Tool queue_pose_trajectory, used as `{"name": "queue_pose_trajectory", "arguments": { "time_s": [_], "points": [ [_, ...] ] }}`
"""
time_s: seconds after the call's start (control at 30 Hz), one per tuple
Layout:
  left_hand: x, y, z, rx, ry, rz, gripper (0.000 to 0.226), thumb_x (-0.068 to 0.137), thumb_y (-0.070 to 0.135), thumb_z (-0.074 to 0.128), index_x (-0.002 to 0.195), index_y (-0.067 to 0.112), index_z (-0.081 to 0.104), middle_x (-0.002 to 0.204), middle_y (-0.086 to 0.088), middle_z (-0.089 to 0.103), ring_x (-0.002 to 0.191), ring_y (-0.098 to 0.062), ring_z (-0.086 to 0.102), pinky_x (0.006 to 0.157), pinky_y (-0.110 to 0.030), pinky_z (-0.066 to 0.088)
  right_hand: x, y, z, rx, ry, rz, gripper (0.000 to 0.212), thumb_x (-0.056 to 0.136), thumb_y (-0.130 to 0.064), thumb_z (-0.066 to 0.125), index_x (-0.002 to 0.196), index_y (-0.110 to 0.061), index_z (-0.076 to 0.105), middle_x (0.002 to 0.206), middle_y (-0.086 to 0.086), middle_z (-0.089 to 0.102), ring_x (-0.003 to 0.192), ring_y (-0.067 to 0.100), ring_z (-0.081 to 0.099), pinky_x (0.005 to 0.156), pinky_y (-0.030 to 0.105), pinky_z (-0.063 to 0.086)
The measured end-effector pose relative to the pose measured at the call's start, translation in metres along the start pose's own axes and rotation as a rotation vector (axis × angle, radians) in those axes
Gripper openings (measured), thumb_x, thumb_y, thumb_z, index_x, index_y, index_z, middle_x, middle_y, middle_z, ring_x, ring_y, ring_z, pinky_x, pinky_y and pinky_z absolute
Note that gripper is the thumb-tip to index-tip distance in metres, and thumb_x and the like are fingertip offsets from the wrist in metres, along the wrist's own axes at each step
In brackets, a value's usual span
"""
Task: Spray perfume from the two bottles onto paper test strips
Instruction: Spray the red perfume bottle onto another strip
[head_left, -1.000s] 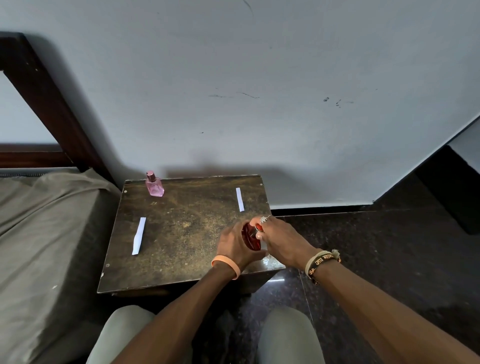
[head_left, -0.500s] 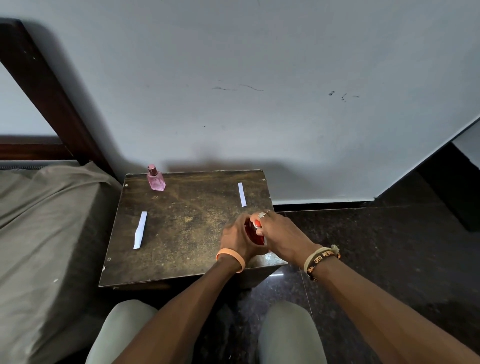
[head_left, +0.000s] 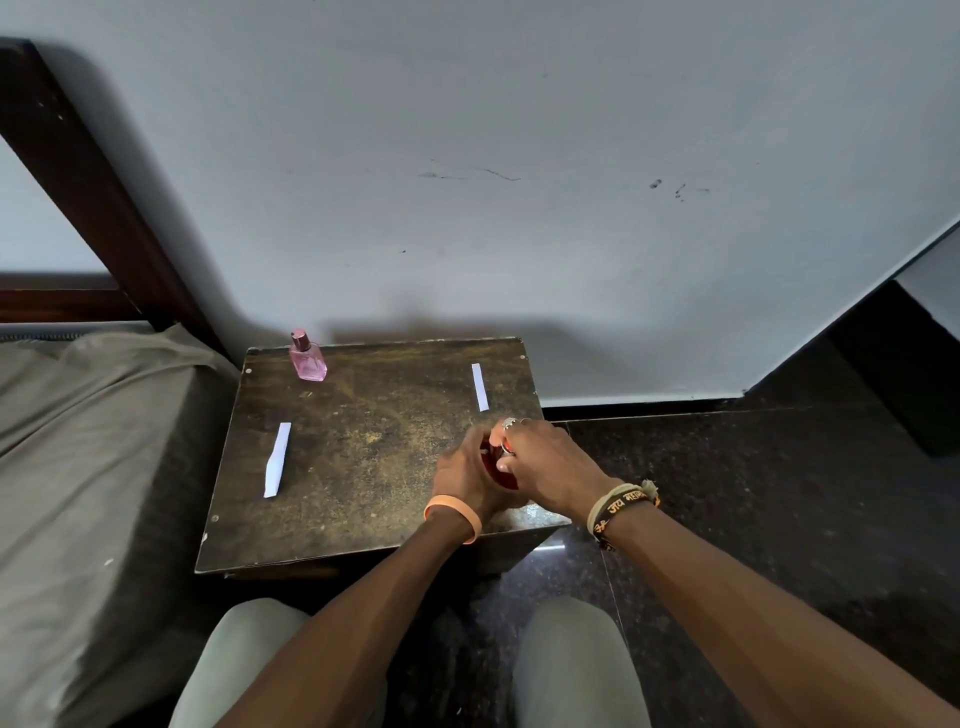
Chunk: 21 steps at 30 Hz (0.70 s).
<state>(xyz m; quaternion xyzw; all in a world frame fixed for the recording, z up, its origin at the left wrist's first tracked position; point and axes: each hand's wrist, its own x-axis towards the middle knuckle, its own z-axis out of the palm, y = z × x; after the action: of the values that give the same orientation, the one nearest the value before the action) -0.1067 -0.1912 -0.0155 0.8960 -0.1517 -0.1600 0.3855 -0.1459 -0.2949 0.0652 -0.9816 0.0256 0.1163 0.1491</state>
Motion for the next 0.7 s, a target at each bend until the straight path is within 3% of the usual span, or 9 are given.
{"name": "queue_pose_trajectory", "arguments": {
  "time_s": [0.17,0.27,0.4,0.53,0.7],
  "points": [
    [0.0022,-0.0016,0.0012,0.006,-0.006,-0.008,0.066,0.051,0.043,0.084,0.105,0.027,0.05,0.09,0.008,0.066,0.086,-0.018,0.064,0.07,-0.021,0.041,-0.0003,0.0019,0.0101,-0.207,-0.041,-0.127,0.03,0.102,-0.019,0.05,0.13,-0.008,0.051,0.124,0.013,0.058,0.114,0.029,0.059,0.091,0.038,0.05],
    [0.0021,-0.0003,0.0012,0.006,-0.003,-0.006,0.065,0.053,0.041,0.084,0.107,0.026,0.051,0.09,0.008,0.066,0.077,-0.013,0.059,0.069,-0.019,0.039,-0.001,0.0039,0.0093,-0.163,-0.021,-0.117,0.029,0.103,-0.022,0.048,0.129,-0.008,0.05,0.123,0.013,0.059,0.112,0.03,0.06,0.09,0.038,0.05],
    [0.0025,0.002,0.0014,-0.002,0.002,-0.009,0.064,0.052,0.04,0.083,0.104,0.025,0.048,0.091,0.003,0.068,0.082,-0.018,0.064,0.068,-0.021,0.039,-0.002,0.0053,0.0094,-0.124,-0.007,-0.087,0.029,0.101,-0.022,0.052,0.127,-0.008,0.05,0.123,0.014,0.059,0.11,0.03,0.061,0.088,0.037,0.05],
    [-0.0008,0.0023,-0.0024,-0.042,-0.002,-0.009,0.064,0.054,0.032,0.088,0.104,0.024,0.049,0.092,0.002,0.069,0.077,-0.015,0.057,0.067,-0.021,0.039,0.0029,0.0007,0.0041,-0.149,-0.057,-0.125,0.021,0.102,-0.016,0.047,0.12,-0.006,0.053,0.119,0.014,0.061,0.106,0.03,0.061,0.086,0.036,0.049],
    [-0.0008,0.0029,-0.0014,-0.033,-0.007,-0.042,0.07,0.052,0.038,0.088,0.108,0.027,0.048,0.093,0.004,0.068,0.086,-0.019,0.06,0.069,-0.023,0.041,0.0042,0.0029,0.0004,-0.232,-0.067,-0.152,0.025,0.101,-0.022,0.05,0.122,-0.006,0.053,0.118,0.014,0.061,0.106,0.03,0.063,0.082,0.036,0.049]
  ]
}}
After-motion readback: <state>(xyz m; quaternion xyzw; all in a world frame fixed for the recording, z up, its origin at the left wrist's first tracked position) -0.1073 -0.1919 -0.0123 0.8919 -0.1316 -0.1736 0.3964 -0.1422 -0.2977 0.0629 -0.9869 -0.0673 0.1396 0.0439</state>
